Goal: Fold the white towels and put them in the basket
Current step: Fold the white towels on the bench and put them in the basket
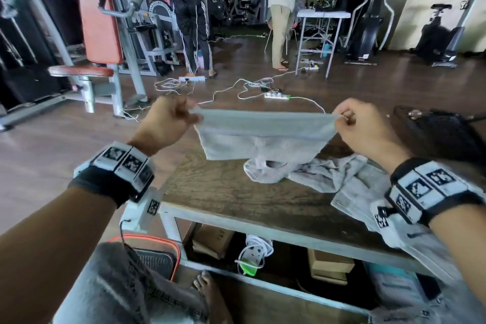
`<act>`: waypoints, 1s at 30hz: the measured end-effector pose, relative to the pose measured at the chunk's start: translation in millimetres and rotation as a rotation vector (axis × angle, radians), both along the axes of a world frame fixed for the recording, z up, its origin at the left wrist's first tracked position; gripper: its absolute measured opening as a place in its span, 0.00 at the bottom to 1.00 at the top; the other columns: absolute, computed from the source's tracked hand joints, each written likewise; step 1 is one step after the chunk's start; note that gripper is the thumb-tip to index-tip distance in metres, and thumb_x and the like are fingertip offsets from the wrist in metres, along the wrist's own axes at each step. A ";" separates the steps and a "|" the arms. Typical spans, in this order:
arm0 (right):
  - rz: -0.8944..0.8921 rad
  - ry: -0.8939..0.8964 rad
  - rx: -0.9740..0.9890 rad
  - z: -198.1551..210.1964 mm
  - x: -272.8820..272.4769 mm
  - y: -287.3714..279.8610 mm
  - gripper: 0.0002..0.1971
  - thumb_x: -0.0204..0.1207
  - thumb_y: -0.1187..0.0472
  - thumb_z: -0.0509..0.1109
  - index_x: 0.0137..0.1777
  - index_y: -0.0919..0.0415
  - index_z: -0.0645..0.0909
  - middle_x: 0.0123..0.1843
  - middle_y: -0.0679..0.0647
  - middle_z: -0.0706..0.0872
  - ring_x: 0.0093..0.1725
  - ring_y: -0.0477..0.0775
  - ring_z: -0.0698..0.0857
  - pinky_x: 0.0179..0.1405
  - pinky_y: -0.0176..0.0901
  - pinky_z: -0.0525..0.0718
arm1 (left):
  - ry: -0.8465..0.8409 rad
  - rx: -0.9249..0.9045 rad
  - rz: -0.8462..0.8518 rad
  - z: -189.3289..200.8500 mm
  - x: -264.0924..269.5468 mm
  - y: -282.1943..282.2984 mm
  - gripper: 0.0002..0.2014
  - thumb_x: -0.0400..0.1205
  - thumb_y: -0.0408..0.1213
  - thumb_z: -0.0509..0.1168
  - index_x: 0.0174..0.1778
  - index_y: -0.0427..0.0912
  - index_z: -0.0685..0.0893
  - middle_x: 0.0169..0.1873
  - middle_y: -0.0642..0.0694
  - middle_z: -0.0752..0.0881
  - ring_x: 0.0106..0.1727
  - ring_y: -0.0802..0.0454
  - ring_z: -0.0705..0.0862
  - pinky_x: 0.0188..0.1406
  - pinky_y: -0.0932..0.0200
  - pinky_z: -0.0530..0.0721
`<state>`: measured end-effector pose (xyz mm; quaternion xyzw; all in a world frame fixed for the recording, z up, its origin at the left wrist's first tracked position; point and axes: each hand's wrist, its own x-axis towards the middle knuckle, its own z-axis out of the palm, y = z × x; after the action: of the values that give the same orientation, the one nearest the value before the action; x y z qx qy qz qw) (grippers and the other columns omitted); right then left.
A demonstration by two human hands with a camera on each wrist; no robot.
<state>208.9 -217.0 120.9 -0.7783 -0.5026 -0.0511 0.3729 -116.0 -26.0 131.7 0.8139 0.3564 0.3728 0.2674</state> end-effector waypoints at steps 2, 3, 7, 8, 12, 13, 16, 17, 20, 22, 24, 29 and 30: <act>0.092 0.057 -0.128 -29.9 -3.5 -18.6 0.09 0.75 0.66 0.69 0.44 0.50 0.84 0.39 0.43 0.87 0.38 0.47 0.84 0.39 0.41 0.79 | 0.006 -0.083 -0.094 -32.3 -15.5 -9.3 0.04 0.76 0.24 0.73 0.44 0.35 0.86 0.33 0.42 0.87 0.30 0.64 0.81 0.35 0.68 0.78; 0.147 0.090 -0.204 -44.7 -4.0 -27.6 0.10 0.75 0.67 0.69 0.42 0.50 0.84 0.38 0.43 0.87 0.36 0.43 0.83 0.36 0.39 0.79 | 0.047 -0.106 -0.136 -48.6 -23.0 -12.5 0.05 0.75 0.23 0.73 0.42 0.36 0.87 0.32 0.40 0.87 0.30 0.63 0.81 0.36 0.66 0.80; 0.285 0.127 -0.539 -97.2 -8.9 -55.6 0.11 0.79 0.66 0.68 0.41 0.50 0.87 0.37 0.49 0.89 0.39 0.52 0.86 0.41 0.50 0.82 | 0.371 -0.274 -0.234 -110.4 -44.9 -22.6 0.09 0.74 0.28 0.77 0.37 0.48 0.88 0.34 0.49 0.90 0.33 0.60 0.85 0.39 0.63 0.83; 0.296 0.148 -0.606 -107.2 -9.4 -59.3 0.10 0.79 0.66 0.69 0.42 0.51 0.88 0.38 0.52 0.90 0.40 0.57 0.88 0.44 0.53 0.84 | 0.442 -0.299 -0.240 -123.5 -47.2 -24.7 0.10 0.73 0.30 0.78 0.35 0.52 0.89 0.34 0.52 0.91 0.35 0.59 0.86 0.41 0.62 0.84; 0.273 0.245 -0.696 -132.8 -4.5 -60.7 0.08 0.80 0.62 0.69 0.42 0.51 0.88 0.42 0.58 0.92 0.43 0.59 0.91 0.52 0.60 0.88 | 0.523 -0.375 -0.213 -151.0 -43.9 -29.0 0.09 0.72 0.35 0.79 0.33 0.54 0.88 0.30 0.61 0.90 0.37 0.58 0.87 0.42 0.62 0.83; 0.262 0.259 -0.680 -134.8 -3.1 -58.2 0.08 0.81 0.61 0.69 0.43 0.51 0.88 0.43 0.57 0.92 0.44 0.59 0.91 0.53 0.61 0.89 | 0.520 -0.372 -0.196 -152.7 -41.2 -28.1 0.10 0.73 0.35 0.79 0.33 0.55 0.87 0.28 0.63 0.89 0.35 0.59 0.86 0.39 0.64 0.82; 0.236 0.256 -0.592 -134.7 0.1 -43.9 0.09 0.83 0.59 0.67 0.45 0.49 0.87 0.43 0.51 0.92 0.45 0.55 0.90 0.52 0.57 0.88 | 0.470 -0.359 -0.122 -150.8 -31.2 -19.5 0.10 0.75 0.33 0.77 0.33 0.52 0.87 0.25 0.60 0.88 0.31 0.58 0.86 0.31 0.68 0.83; 0.219 0.230 -0.560 -132.4 -0.5 -37.2 0.09 0.83 0.60 0.66 0.45 0.50 0.87 0.44 0.51 0.91 0.46 0.55 0.89 0.52 0.56 0.86 | 0.432 -0.367 -0.081 -150.4 -27.3 -13.9 0.10 0.75 0.32 0.76 0.32 0.50 0.87 0.25 0.56 0.88 0.30 0.55 0.85 0.30 0.65 0.85; 0.173 0.152 -0.464 -129.2 -2.5 -8.3 0.09 0.82 0.64 0.64 0.44 0.59 0.85 0.43 0.57 0.89 0.45 0.60 0.87 0.46 0.54 0.84 | 0.346 -0.344 0.074 -154.4 -16.3 5.7 0.12 0.75 0.29 0.75 0.28 0.50 0.87 0.22 0.55 0.86 0.29 0.52 0.84 0.34 0.56 0.88; 0.147 0.126 -0.436 -130.9 0.4 15.7 0.09 0.81 0.66 0.63 0.42 0.60 0.84 0.41 0.57 0.88 0.42 0.60 0.86 0.43 0.53 0.83 | 0.342 -0.292 0.152 -159.4 -8.1 18.1 0.11 0.74 0.32 0.75 0.28 0.52 0.89 0.25 0.54 0.88 0.33 0.50 0.87 0.40 0.54 0.87; 0.113 0.096 -0.424 -134.7 6.0 40.2 0.09 0.81 0.66 0.63 0.42 0.60 0.84 0.41 0.58 0.88 0.42 0.60 0.86 0.44 0.55 0.85 | 0.357 -0.245 0.208 -162.9 1.1 26.1 0.04 0.74 0.35 0.75 0.35 0.47 0.93 0.33 0.48 0.91 0.40 0.48 0.88 0.41 0.60 0.82; 0.054 0.006 -0.464 -150.2 16.5 82.5 0.09 0.80 0.66 0.65 0.40 0.59 0.85 0.41 0.55 0.87 0.40 0.57 0.84 0.39 0.47 0.80 | 0.389 -0.195 0.273 -173.6 23.4 48.2 0.05 0.77 0.38 0.72 0.41 0.45 0.93 0.41 0.45 0.92 0.42 0.47 0.87 0.43 0.60 0.82; 0.048 0.000 -0.477 -155.1 18.7 87.5 0.09 0.80 0.65 0.66 0.39 0.58 0.84 0.41 0.54 0.86 0.40 0.57 0.84 0.39 0.47 0.82 | 0.405 -0.198 0.279 -178.3 25.7 53.7 0.05 0.77 0.39 0.71 0.42 0.47 0.93 0.44 0.45 0.92 0.42 0.47 0.87 0.44 0.58 0.84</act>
<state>227.6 -129.5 -34.2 -0.8322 -0.5187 0.0780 0.1798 -90.3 27.6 -46.6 0.7848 0.5462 0.1989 0.2150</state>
